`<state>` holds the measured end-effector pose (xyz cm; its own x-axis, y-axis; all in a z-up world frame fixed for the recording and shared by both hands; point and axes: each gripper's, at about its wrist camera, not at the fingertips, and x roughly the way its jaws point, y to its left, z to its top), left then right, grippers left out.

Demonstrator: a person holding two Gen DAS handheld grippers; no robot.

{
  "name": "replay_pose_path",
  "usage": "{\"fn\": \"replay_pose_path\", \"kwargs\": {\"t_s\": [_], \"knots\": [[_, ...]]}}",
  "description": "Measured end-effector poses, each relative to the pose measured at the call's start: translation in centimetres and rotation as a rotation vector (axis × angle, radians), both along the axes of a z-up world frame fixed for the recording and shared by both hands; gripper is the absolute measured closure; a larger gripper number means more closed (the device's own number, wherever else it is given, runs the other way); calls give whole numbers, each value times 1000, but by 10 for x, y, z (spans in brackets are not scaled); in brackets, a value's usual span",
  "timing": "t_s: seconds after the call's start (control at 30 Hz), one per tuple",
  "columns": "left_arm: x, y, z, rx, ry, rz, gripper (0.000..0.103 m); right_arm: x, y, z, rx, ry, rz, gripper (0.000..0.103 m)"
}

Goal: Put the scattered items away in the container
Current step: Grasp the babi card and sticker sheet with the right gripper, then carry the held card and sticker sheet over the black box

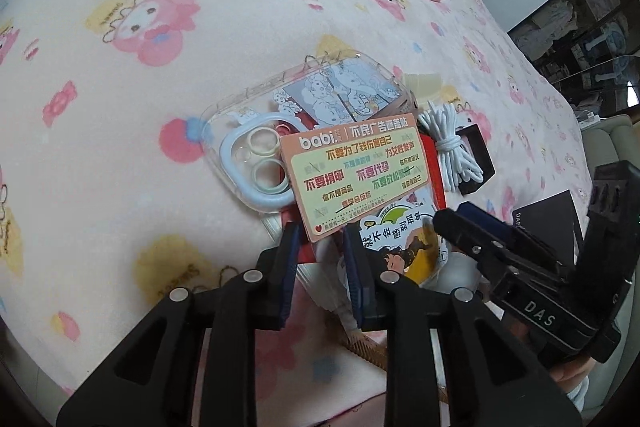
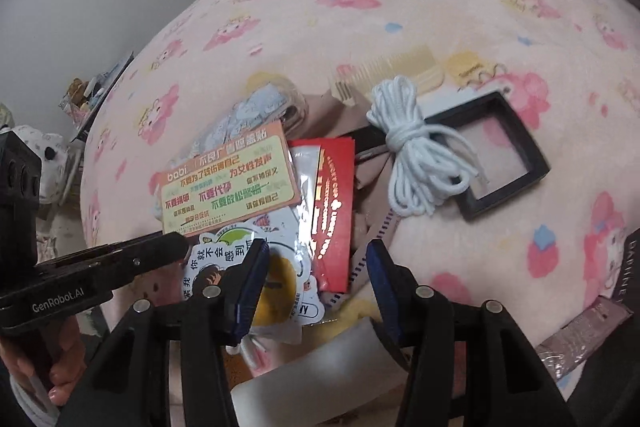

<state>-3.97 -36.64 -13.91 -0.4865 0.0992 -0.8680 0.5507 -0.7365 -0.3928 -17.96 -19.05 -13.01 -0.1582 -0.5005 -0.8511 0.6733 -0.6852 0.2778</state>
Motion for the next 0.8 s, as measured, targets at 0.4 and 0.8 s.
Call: {"fn": "replay_pose_path", "kwargs": {"t_s": [0.4,0.8], "knots": [[2,0,-1,7,27,0,80,7,-13,-8,-66,-162,84,57],[-2,29,22,-56,23,-57,80,26,10,2,-113,-212,42,63]]}}
